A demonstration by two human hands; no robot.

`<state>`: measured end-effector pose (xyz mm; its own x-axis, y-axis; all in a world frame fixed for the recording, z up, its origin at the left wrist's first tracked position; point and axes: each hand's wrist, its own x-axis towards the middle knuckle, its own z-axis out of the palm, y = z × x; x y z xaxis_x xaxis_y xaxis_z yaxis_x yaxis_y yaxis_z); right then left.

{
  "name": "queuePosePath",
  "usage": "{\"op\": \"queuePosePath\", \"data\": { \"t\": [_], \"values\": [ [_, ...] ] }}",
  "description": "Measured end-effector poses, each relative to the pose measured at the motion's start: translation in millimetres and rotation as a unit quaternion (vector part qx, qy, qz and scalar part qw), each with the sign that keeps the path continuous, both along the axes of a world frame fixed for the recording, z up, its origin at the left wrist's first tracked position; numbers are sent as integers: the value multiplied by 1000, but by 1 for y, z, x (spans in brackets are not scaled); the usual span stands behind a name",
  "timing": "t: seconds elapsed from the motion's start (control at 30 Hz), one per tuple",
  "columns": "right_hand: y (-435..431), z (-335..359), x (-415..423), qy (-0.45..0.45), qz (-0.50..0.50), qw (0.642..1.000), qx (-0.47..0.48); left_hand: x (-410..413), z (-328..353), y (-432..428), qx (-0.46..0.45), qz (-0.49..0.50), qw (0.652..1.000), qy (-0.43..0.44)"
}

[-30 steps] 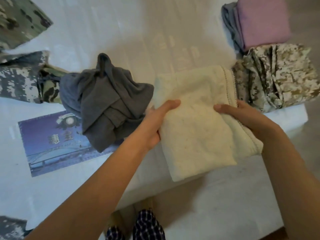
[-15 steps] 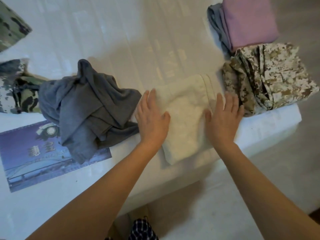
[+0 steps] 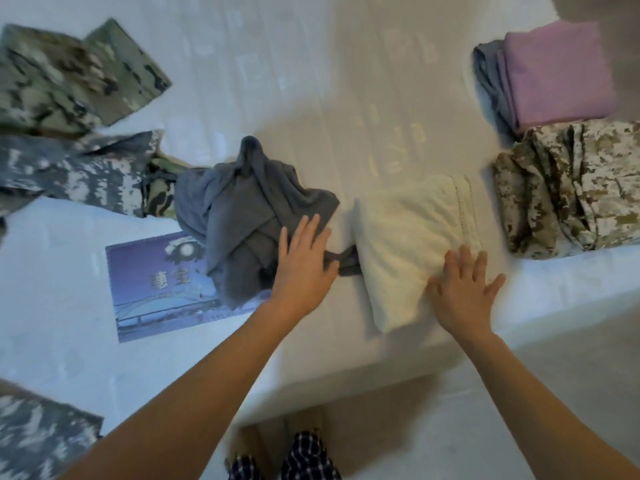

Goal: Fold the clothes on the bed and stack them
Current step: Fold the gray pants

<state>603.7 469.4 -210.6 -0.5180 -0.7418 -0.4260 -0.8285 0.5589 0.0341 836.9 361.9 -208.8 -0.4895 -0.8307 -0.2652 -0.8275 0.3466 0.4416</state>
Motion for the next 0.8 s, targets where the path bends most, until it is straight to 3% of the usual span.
{"op": "queuePosePath", "data": {
  "t": [0.07, 0.13, 0.23, 0.3, 0.37, 0.43, 0.53, 0.67, 0.73, 0.8],
  "values": [
    [-9, 22, 38, 7, -5, 989, -145, 58, 5, 14, -19, 107, 994, -3],
    [-23, 34, 87, -53, 61, 962, -260, 109, 4, 22, -10, 192, 981, -17],
    [-57, 26, 154, -211, 121, 941, -233, 154, -8, 28, 54, 212, 975, -22],
    [-86, 9, 183, -260, 38, 947, -184, 173, -18, 33, 84, 182, 979, -45],
    [-116, -10, 199, -255, -110, 949, -147, 192, -29, 41, 86, 146, 984, -59],
    [-137, -23, 208, -229, -182, 948, -122, 205, -37, 49, 76, 118, 989, -56],
    [-148, -23, 218, -296, -211, 919, -149, 215, -35, 53, 91, 131, 987, -25],
    [-136, 25, 227, -291, -158, 909, -252, 224, 0, 49, 150, 265, 950, 67],
    [-130, 67, 234, -366, -145, 872, -290, 229, 31, 47, 156, 298, 937, 99],
    [-128, 121, 242, -479, -193, 799, -309, 233, 67, 43, 141, 299, 934, 137]
  ]
}}
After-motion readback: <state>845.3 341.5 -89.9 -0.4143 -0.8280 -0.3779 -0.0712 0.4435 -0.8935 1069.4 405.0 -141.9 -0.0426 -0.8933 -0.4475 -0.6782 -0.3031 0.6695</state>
